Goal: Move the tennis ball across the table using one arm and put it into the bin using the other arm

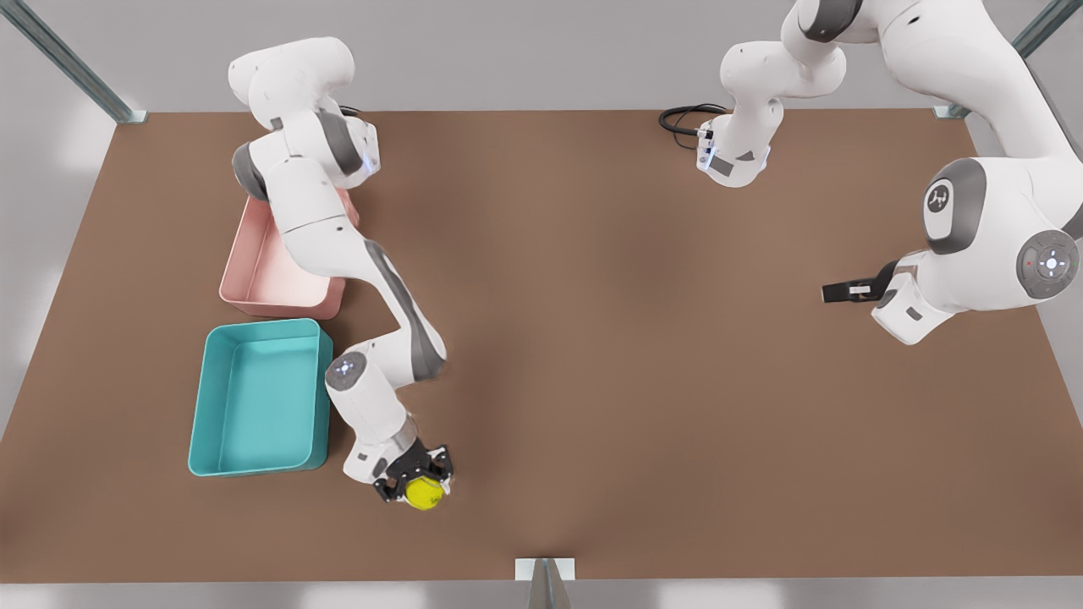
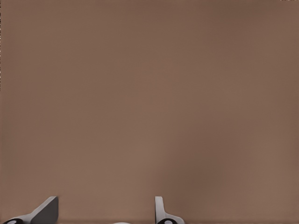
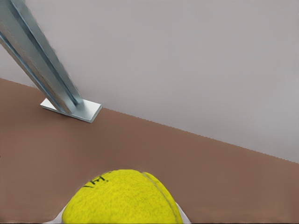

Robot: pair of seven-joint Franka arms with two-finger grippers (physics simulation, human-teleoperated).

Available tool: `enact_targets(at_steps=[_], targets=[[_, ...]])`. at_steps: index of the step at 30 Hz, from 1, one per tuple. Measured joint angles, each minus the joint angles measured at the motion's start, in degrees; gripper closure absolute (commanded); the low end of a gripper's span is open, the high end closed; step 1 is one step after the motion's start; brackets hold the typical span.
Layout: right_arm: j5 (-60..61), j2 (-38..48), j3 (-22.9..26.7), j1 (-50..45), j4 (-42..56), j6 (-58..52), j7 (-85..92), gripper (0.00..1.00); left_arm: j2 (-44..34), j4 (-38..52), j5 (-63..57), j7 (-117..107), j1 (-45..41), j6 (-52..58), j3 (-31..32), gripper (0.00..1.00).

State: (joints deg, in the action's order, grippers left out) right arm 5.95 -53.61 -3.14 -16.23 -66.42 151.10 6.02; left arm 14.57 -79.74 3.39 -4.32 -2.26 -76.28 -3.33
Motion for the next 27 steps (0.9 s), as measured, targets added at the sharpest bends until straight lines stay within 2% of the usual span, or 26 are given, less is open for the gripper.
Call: enact_targets(at_steps=[2,4,7,10,11,12,17,21,22,23,25,27], targets=[[0.2,8.1,1.6,4.5,-4.9,-11.4,1.6,0.5,0.0,0.0,0.0,0.3,0.7,-0.1,0.0,0.0],[0.2,12.1,7.2,7.7,-6.1,-22.3,4.0,0.5,0.0,0.0,0.0,0.5,0.6,-0.1,0.1,0.0],[0.1,13.2,16.7,8.9,-6.5,-33.9,8.8,0.5,0.1,0.0,0.0,0.6,0.3,-0.1,0.1,0.0],[0.1,11.7,19.1,8.8,-6.8,-40.8,12.9,0.5,0.1,0.0,0.0,0.4,0.1,-0.1,0.2,0.0],[0.3,11.3,19.1,8.6,-6.7,-42.4,14.1,0.47,0.1,0.0,0.0,0.4,0.0,-0.1,0.2,0.0],[0.4,11.0,19.1,8.4,-6.7,-43.7,15.2,0.0,0.1,0.0,0.0,0.3,0.1,-0.1,0.2,0.0],[0.9,10.4,19.0,8.2,-6.3,-48.0,19.4,0.0,0.1,0.0,0.0,0.1,0.1,0.0,0.3,0.0],[0.6,14.0,19.4,6.0,3.0,-58.1,17.4,0.0,0.1,0.0,0.0,0.0,0.1,0.0,0.3,0.0],[-0.4,18.3,18.5,5.9,3.2,-60.8,16.2,0.0,0.0,0.1,0.0,0.0,0.1,0.0,0.3,0.0],[-3.2,24.1,14.4,7.0,1.3,-63.0,15.1,0.0,0.0,0.1,0.0,0.0,0.1,0.0,0.3,0.0],[-8.0,36.0,8.2,10.1,-6.5,-66.5,13.0,0.0,-0.1,0.1,0.0,-0.1,0.1,0.0,0.3,0.0],[-10.0,43.4,5.4,13.2,-13.4,-68.6,11.0,0.0,-0.1,0.0,0.0,-0.1,0.2,0.0,0.5,0.0]])
